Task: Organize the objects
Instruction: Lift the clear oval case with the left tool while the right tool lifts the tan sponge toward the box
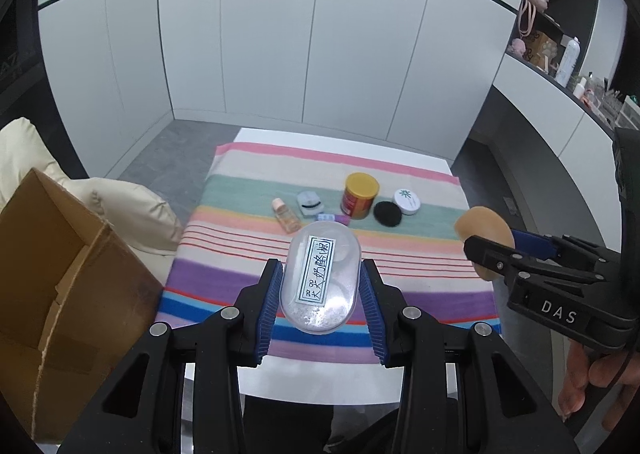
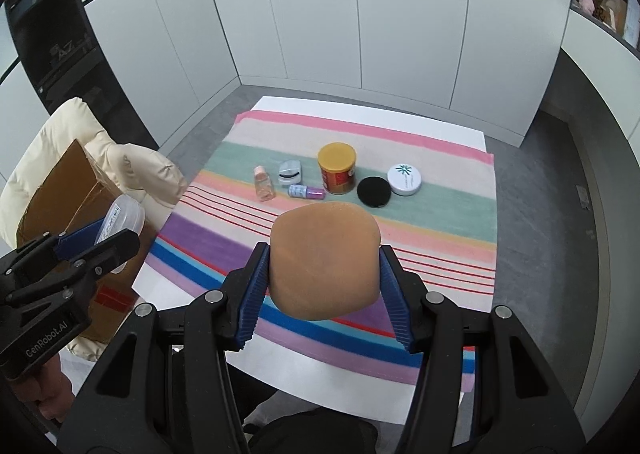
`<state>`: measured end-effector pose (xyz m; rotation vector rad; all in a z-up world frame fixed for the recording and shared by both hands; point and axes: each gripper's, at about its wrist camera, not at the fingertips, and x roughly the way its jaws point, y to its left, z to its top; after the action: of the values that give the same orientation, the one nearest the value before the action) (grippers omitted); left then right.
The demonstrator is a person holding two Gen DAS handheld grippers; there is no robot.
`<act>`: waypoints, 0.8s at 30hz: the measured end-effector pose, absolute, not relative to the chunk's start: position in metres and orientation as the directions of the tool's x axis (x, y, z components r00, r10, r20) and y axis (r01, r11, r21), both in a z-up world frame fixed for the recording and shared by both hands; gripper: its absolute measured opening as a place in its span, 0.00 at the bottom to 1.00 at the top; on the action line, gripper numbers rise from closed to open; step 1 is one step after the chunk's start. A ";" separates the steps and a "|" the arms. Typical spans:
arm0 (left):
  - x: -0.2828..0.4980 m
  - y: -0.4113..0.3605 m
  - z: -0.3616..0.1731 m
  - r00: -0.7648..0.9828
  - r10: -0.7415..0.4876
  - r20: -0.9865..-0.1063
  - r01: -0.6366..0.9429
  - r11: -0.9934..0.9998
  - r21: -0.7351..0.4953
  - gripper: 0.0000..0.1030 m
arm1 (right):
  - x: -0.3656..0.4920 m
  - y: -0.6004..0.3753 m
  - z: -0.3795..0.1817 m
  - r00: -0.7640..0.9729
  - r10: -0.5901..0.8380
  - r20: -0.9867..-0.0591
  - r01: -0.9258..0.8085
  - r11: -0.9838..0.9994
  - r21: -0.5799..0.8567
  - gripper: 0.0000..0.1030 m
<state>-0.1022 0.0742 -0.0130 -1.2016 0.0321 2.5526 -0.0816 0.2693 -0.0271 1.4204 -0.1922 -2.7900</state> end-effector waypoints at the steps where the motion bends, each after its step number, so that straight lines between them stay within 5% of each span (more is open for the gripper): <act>1: -0.102 0.072 -0.013 -0.600 0.271 -0.753 -0.291 -0.950 -0.110 0.39 | -0.083 0.267 -0.027 -0.588 -0.063 -0.806 -0.047 -0.993 0.112 0.54; 24: -0.103 -0.029 -0.005 -0.665 0.157 -0.730 -0.110 -0.988 -0.113 0.39 | -0.111 0.170 -0.026 -0.588 -0.133 -0.798 0.116 -0.990 0.079 0.54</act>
<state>-0.1026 -0.0294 -0.0053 -1.2089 -0.0893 2.7388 -0.1109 0.1703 -0.0255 1.3490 -0.0275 -2.6815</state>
